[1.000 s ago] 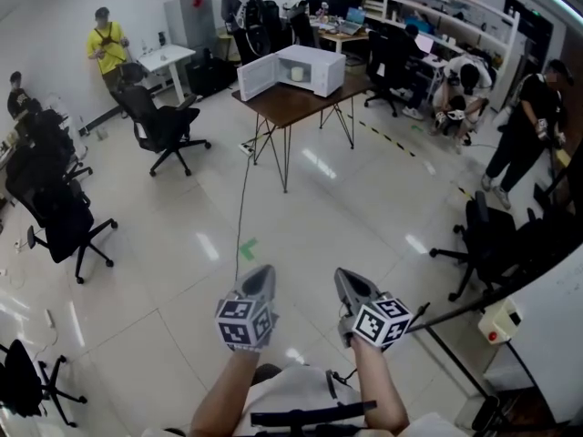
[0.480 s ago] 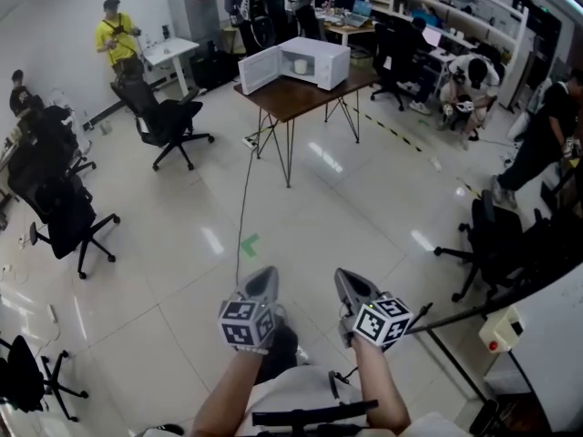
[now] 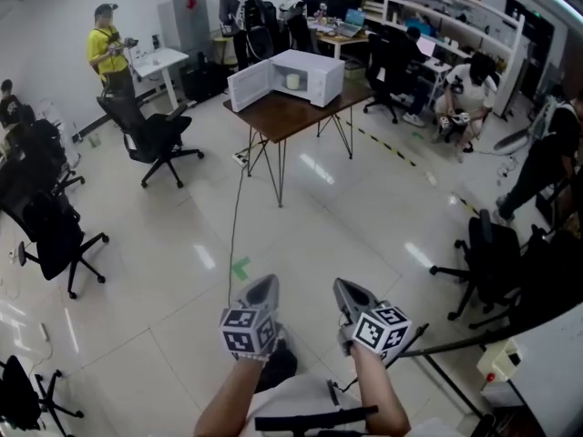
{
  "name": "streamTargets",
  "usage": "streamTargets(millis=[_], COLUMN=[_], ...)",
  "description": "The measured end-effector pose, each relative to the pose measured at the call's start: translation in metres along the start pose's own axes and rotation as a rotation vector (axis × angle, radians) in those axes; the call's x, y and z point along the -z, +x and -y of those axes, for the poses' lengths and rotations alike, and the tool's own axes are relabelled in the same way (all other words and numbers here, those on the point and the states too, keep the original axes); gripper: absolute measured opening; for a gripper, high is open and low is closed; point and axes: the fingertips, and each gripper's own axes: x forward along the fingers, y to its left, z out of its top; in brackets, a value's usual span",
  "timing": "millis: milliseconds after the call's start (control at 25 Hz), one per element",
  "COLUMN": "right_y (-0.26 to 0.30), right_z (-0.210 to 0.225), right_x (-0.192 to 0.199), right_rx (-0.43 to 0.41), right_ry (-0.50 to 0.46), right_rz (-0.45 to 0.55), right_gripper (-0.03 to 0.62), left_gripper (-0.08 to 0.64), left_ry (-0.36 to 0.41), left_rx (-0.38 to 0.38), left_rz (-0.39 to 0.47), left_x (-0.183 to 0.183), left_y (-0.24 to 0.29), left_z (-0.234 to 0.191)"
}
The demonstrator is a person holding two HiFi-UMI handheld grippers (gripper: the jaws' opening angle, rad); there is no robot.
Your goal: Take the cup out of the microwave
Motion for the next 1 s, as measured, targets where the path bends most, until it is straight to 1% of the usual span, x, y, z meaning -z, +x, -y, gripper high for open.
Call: streamTargets(millis=[160, 280, 520, 680, 880, 1000], right_y=[0.034, 0.064, 0.119, 0.154, 0.185, 0.198], right_z=[0.016, 0.023, 0.036, 0.040, 0.053, 0.058], right_x=[-0.024, -0.040, -0.058, -0.072, -0.087, -0.092], right_rx=[0.008, 0.012, 0.005, -0.004, 0.007, 0.016], right_ry=[0.019, 0.006, -0.009, -0.012, -0.008, -0.004], right_rz=[0.022, 0.021, 0.006, 0.011, 0.023, 0.027], right_gripper=[0.000, 0.000, 0.000, 0.000, 0.000, 0.000], left_gripper=[0.000, 0.000, 0.000, 0.000, 0.000, 0.000], left_ry=[-0.009, -0.012, 0.027, 0.034, -0.015, -0.018], left_rx=[0.019, 0.047, 0.097, 0.098, 0.114, 0.121], left_rz=[0.002, 0.009, 0.018, 0.025, 0.040, 0.039], left_x=[-0.022, -0.042, -0.071, -0.089, -0.109, -0.116], left_y=[0.037, 0.063, 0.107, 0.132, 0.162, 0.175], left_z=[-0.017, -0.032, -0.052, -0.073, -0.094, -0.105])
